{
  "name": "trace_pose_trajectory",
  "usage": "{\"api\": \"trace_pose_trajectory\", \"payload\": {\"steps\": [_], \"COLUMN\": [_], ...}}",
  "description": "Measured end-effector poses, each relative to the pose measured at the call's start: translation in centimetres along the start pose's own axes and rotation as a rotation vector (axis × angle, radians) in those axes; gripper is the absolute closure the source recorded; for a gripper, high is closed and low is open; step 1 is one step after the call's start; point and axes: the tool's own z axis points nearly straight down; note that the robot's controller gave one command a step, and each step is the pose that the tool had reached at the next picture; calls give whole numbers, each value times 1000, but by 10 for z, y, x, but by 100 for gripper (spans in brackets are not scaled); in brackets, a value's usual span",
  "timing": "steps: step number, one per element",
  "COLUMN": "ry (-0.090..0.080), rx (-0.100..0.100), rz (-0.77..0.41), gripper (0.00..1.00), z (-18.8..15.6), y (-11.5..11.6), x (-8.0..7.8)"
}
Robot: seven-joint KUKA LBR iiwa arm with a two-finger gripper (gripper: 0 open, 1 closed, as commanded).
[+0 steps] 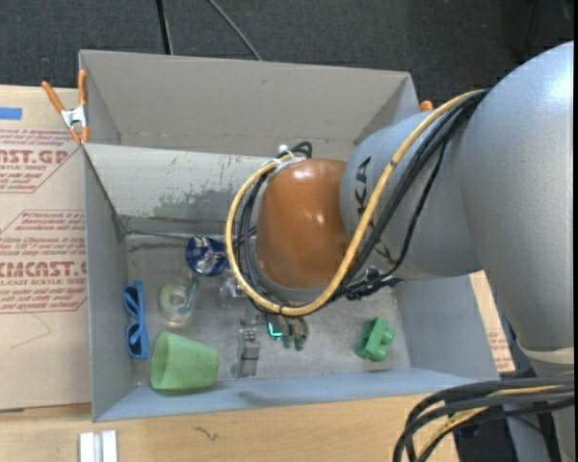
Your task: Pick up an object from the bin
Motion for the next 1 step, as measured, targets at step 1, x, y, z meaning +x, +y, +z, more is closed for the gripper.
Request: {"api": "trace_pose_trajectory", "payload": {"steps": [1], "ry": [-8], "rx": [-1], "rz": [-184], "gripper": [0], "z": [64], "y": [62], "x": [-12]}}
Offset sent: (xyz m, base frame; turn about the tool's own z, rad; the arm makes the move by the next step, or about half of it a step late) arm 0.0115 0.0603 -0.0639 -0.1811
